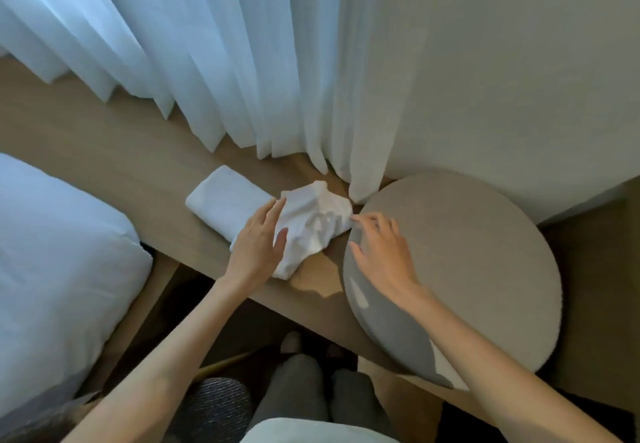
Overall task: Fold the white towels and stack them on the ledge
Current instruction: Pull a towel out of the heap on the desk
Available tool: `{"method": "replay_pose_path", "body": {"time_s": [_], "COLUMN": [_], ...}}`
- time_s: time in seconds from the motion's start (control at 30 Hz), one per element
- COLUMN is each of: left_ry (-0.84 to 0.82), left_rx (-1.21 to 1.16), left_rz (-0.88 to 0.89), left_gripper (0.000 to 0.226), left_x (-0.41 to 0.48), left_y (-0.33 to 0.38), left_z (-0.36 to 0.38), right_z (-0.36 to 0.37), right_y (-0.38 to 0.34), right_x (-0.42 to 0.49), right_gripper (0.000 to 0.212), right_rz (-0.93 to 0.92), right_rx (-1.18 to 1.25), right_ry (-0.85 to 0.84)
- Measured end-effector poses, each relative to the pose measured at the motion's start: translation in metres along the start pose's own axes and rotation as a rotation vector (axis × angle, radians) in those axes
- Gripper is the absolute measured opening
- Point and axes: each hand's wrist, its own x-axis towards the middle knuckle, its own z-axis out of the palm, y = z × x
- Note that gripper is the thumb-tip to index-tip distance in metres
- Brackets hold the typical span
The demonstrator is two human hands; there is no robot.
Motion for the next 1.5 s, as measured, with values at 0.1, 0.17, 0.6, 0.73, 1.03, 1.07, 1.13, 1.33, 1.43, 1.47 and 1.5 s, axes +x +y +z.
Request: {"method": "replay_pose_path", "body": {"time_s": [0.1,0.17,0.6,0.73,1.03,1.07,1.13,1.33,1.43,1.47,1.5], "left_ry": [0.021,0.007,-0.185,-0.3,-0.218,-0.193,-0.14,-0.048,-0.023,-0.024,-0.029], "left_rx": [0.015,0.035,-0.111,0.008,-0.075,-0.109,-0.172,-0.223,-0.199,-0.2,-0.214], "left_rz": [-0.055,-0.089,-0.272,-0.273,-0.291,-0.287,-0.254,-0.112,-0.029,0.003,0.037], "left_gripper": [0.051,0.05,0.061,0.064,0.036,0.035,0.033,0.029,0.029,0.03,0.03], "left_x": [0.019,0.033,0.138,0.152,0.152,0.152,0.151,0.136,0.126,0.122,0.118], "left_y": [-0.026,-0.045,-0.187,-0.219,-0.221,-0.216,-0.201,-0.139,-0.105,-0.093,-0.081], "left_z": [0.011,0.021,0.159,0.194,0.211,0.204,0.186,0.109,0.064,0.05,0.037], "right_z": [0.031,0.053,0.259,0.305,0.317,0.31,0.289,0.193,0.137,0.118,0.1], "right_y": [0.0,-0.001,0.031,0.047,0.05,0.048,0.043,0.017,-0.002,-0.007,-0.012], "right_x": [0.03,0.049,0.185,0.197,0.194,0.193,0.191,0.174,0.151,0.142,0.132], "right_gripper": [0.051,0.057,0.073,0.069,0.005,0.004,0.001,0.011,0.008,0.007,0.006], "right_rz": [0.007,0.051,0.415,0.402,0.213,0.203,0.222,0.217,0.236,0.244,0.251], "right_rx": [0.018,0.058,0.276,0.286,0.252,0.266,0.317,0.387,0.442,0.469,0.491], "right_ry": [-0.09,-0.17,-0.452,-0.459,-0.171,-0.138,-0.071,0.086,0.149,0.174,0.201]}}
